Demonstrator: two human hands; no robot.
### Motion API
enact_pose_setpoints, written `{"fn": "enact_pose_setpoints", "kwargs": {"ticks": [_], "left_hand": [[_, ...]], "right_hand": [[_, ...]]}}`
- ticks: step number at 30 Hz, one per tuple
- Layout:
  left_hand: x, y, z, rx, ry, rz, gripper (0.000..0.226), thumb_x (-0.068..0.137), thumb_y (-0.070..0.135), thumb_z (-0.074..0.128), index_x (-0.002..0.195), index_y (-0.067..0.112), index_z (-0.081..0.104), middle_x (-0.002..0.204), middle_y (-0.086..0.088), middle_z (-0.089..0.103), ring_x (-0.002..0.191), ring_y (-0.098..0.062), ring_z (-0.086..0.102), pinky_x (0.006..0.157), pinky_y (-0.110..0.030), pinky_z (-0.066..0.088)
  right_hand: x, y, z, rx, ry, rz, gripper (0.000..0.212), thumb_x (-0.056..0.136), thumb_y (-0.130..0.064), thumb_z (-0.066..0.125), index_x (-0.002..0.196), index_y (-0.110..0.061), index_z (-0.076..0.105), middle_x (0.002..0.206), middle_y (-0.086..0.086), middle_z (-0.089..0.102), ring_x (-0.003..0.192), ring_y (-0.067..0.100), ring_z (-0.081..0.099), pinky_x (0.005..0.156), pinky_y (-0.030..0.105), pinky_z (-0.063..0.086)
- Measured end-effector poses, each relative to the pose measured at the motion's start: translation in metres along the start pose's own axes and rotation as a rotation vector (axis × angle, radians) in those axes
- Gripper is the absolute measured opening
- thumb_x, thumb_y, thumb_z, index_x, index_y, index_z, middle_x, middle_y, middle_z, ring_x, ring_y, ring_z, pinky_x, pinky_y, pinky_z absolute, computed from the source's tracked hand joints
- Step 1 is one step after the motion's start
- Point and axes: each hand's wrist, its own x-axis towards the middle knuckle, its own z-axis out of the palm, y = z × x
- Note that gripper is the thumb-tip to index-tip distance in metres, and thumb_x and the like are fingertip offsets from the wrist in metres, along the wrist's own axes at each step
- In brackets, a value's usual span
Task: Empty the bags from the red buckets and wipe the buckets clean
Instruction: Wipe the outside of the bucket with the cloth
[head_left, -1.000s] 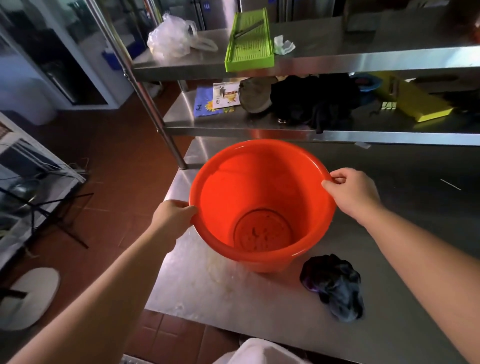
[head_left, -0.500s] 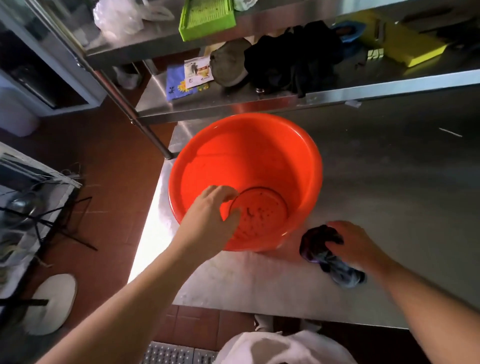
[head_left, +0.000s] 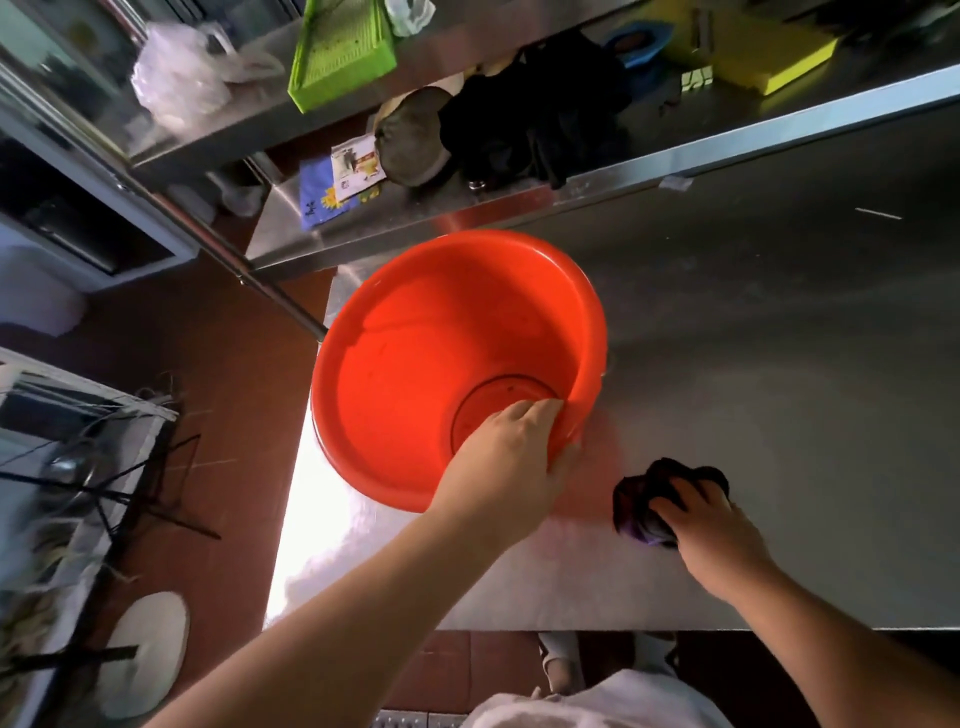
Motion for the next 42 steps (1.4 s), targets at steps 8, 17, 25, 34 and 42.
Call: {"fn": "enact_pose_setpoints", "kwargs": {"ticks": [8, 17, 25, 34, 42], "left_hand": [[0.018, -0.008, -0.02, 0.012, 0.062, -0.024, 0.022, 0.101, 0.033, 0.059, 0.113, 0.017, 0.067, 0.102, -0.006, 0.07, 0.097, -0.03, 0.062, 0.079, -0.041, 0.044], [0.045, -0.048, -0.092, -0.046, 0.15, -0.147, 0.01, 0.1, 0.038, 0.063, 0.1, 0.035, 0.072, 0.072, 0.007, 0.07, 0.065, -0.009, 0.063, 0.067, -0.036, 0.05], [0.057, -0.063, -0.106, -0.159, 0.184, -0.25, 0.012, 0.1, 0.041, 0.063, 0.098, 0.04, 0.074, 0.076, 0.012, 0.073, 0.072, -0.008, 0.068, 0.078, -0.038, 0.057], [0.051, -0.089, -0.115, -0.259, 0.203, -0.285, 0.017, 0.09, 0.056, 0.052, 0.083, 0.054, 0.068, 0.077, 0.026, 0.069, 0.07, 0.005, 0.062, 0.061, -0.026, 0.046], [0.048, -0.124, -0.117, -0.301, 0.242, -0.298, 0.048, 0.094, 0.065, 0.041, 0.087, 0.03, 0.072, 0.073, -0.002, 0.07, 0.054, -0.012, 0.06, 0.056, -0.033, 0.05]], "right_hand": [[0.003, 0.008, -0.069, 1.109, -0.074, 0.295, 0.013, 0.09, -0.016, 0.057, 0.103, -0.018, 0.057, 0.088, 0.011, 0.07, 0.081, 0.032, 0.067, 0.073, 0.045, 0.053], [-0.002, 0.011, -0.126, 1.852, 0.259, 0.448, 0.02, 0.089, -0.029, 0.064, 0.108, -0.025, 0.066, 0.098, 0.021, 0.073, 0.091, 0.038, 0.071, 0.084, 0.054, 0.056], [0.014, -0.029, -0.165, 1.688, 0.44, 0.524, 0.017, 0.086, -0.03, 0.056, 0.102, -0.029, 0.062, 0.079, 0.015, 0.073, 0.069, 0.031, 0.072, 0.057, 0.04, 0.055], [0.048, -0.079, -0.173, 1.545, 0.446, 0.49, 0.021, 0.079, -0.034, 0.054, 0.096, -0.043, 0.061, 0.078, -0.007, 0.073, 0.06, 0.017, 0.065, 0.059, 0.033, 0.05], [0.079, -0.132, -0.215, 1.335, 0.463, 0.459, 0.05, 0.088, -0.058, 0.026, 0.12, -0.039, 0.059, 0.114, 0.002, 0.068, 0.099, 0.032, 0.064, 0.091, 0.047, 0.051]]}}
